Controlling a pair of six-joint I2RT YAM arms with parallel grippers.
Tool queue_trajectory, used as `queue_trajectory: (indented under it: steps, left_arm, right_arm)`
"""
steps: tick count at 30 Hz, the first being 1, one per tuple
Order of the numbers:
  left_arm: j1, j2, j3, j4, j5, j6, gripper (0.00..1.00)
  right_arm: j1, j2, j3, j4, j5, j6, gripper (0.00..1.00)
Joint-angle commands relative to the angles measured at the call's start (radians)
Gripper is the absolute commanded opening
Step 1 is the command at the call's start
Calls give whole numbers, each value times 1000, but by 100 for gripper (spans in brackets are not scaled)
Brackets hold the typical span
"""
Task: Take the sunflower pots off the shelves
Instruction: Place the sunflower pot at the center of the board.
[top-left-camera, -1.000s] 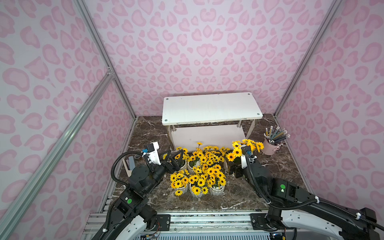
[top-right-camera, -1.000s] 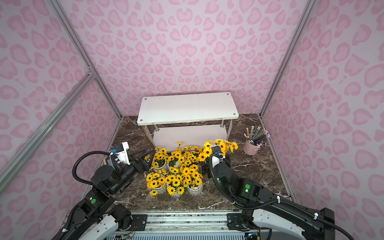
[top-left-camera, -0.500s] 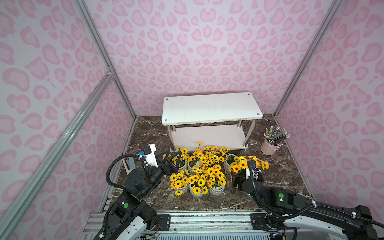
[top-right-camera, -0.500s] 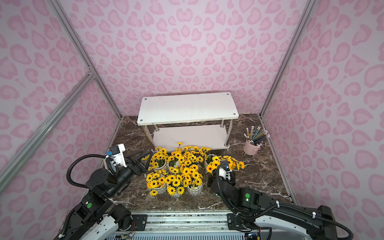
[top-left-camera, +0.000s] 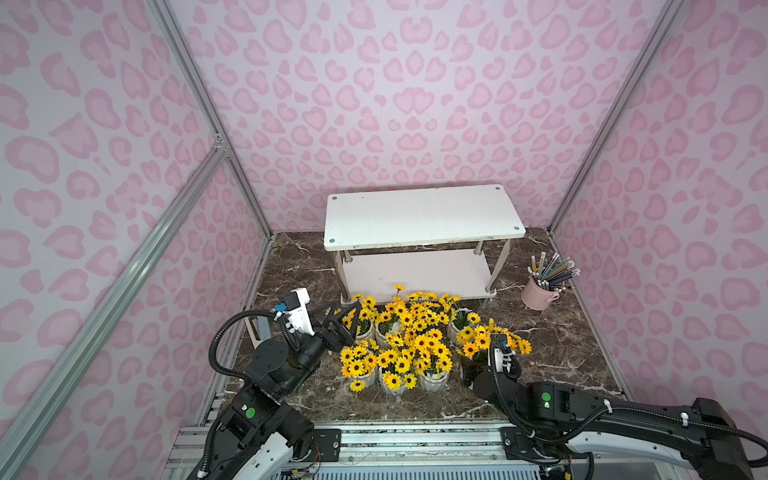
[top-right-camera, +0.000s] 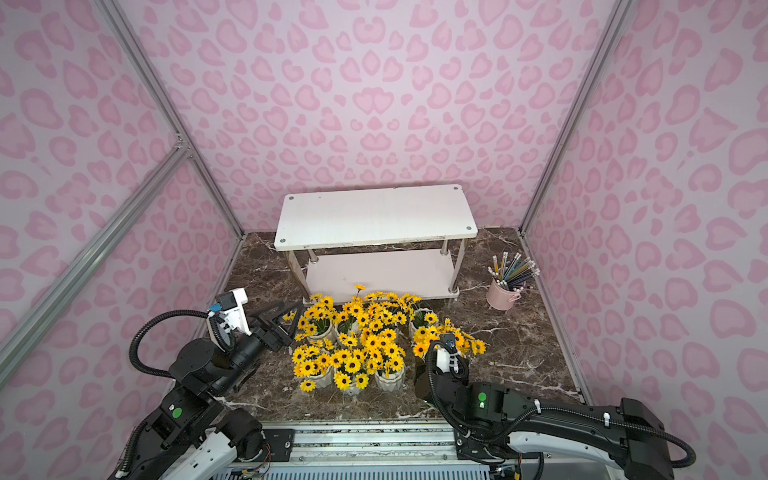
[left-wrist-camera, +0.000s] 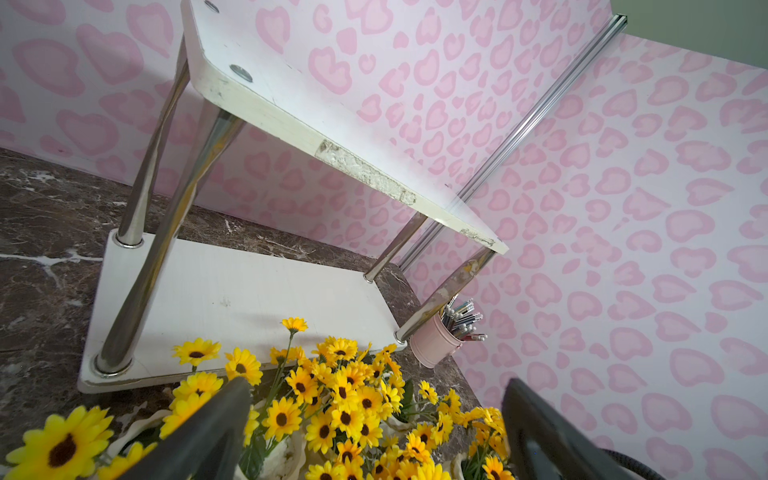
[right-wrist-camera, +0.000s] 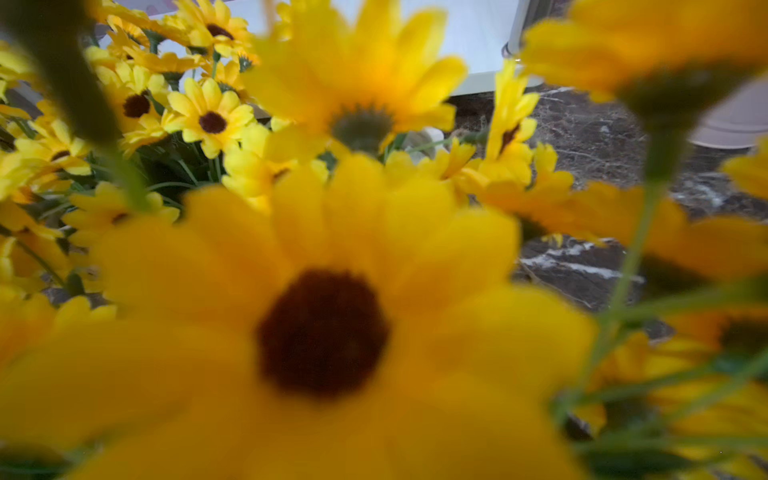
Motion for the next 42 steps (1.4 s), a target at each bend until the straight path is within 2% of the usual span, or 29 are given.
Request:
queue_trajectory:
  steps: [1, 8, 17, 29, 32, 34, 35, 38, 42]
  left_arm:
    - [1, 4, -7, 16, -3, -10, 97]
    - [1, 26, 1, 56, 11, -1, 97]
    - [1, 28, 1, 68, 6, 8, 97]
    - [1, 26, -2, 55, -5, 7, 97]
    - [1, 26, -2, 52, -7, 7, 97]
    - [1, 24, -3, 52, -7, 8, 97]
    - [1, 24, -1, 50, -9, 11, 97]
    - [1, 24, 3, 47, -10, 12, 97]
    - [1, 24, 8, 40, -8, 16, 97]
  right_arm:
    - [3, 32, -16, 135, 40, 12, 0]
    - [5, 80, -139, 431, 123, -134, 0]
    - [12, 177, -218, 686, 179, -292, 0]
    - [37, 353, -230, 808, 185, -314, 0]
    - [36, 400, -217, 821, 198, -317, 7]
    - [37, 432, -199, 817, 204, -313, 17]
    - [38, 449, -180, 776, 218, -269, 24]
    - [48, 492, -137, 712, 238, -232, 54]
    - [77, 526, -106, 632, 282, -158, 76]
